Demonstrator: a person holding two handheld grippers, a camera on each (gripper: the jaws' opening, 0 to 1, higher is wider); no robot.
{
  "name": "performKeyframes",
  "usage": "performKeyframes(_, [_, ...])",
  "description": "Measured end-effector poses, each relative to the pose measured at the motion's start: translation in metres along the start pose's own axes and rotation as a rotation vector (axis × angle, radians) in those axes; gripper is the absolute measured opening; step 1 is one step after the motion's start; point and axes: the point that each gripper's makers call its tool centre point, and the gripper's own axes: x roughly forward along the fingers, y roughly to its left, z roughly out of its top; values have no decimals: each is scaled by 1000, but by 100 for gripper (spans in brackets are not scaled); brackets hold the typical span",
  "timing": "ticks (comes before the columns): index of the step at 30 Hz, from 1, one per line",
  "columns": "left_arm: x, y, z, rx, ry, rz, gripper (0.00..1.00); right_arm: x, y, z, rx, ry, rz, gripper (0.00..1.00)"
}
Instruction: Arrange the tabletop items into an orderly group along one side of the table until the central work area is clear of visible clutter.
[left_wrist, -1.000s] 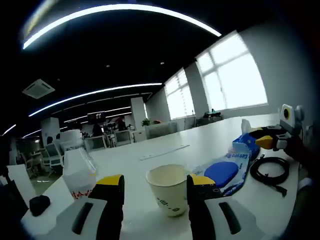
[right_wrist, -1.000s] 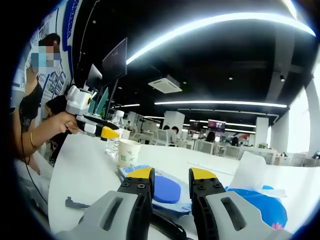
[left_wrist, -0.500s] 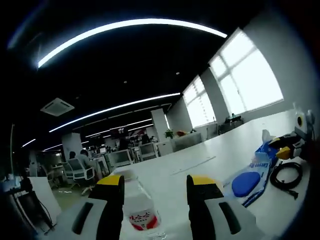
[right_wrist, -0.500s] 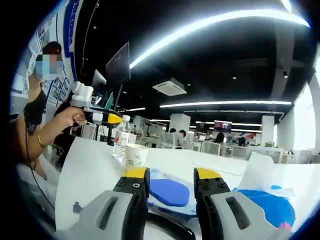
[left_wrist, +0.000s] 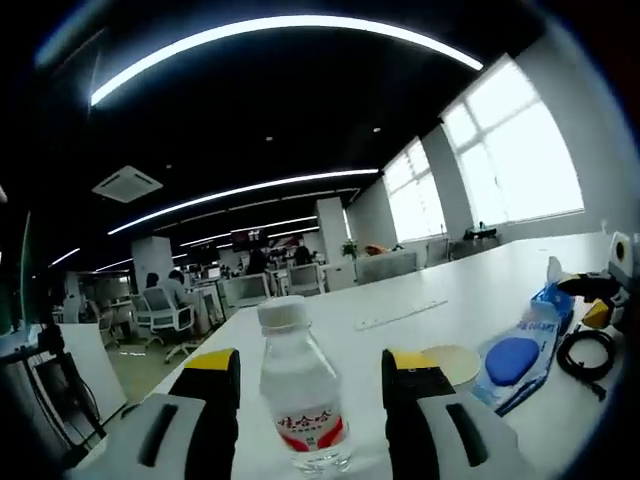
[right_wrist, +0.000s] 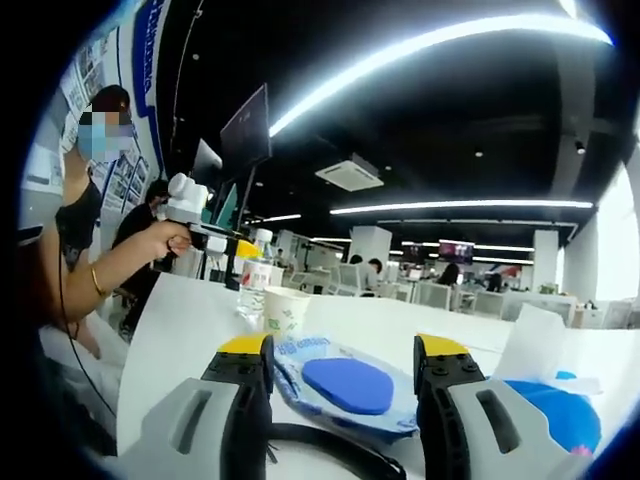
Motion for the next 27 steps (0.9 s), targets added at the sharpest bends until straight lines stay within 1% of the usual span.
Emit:
performKeyframes(1, [1,1,-2,-1,3,4,61,0,1,-1,-11,7,1,55])
performKeyframes(2, [5,2,-12,-16,25,13,62,0,1,-1,-15,7,1,55])
performKeyframes(6, [9,1,-29,-42,58,10,64,0,1,-1,-28,6,-4,55])
performKeyframes(12, [15,-2,-47,-58,96,1,64,-1,-1,0,-33,0,-15,54])
performKeyframes(15, [18,-4,-53,-61,108,-6,64,-2,-3,3,-36,-10,-25,54])
performKeyframes(20, [28,-10,-57,-59,86,-36,71,-4,-5,8,-26,-32,-34,54])
performKeyframes(27, [35,-6,-67,-82,99,-27,69,-3,-3,8,-40,-30,-31,54])
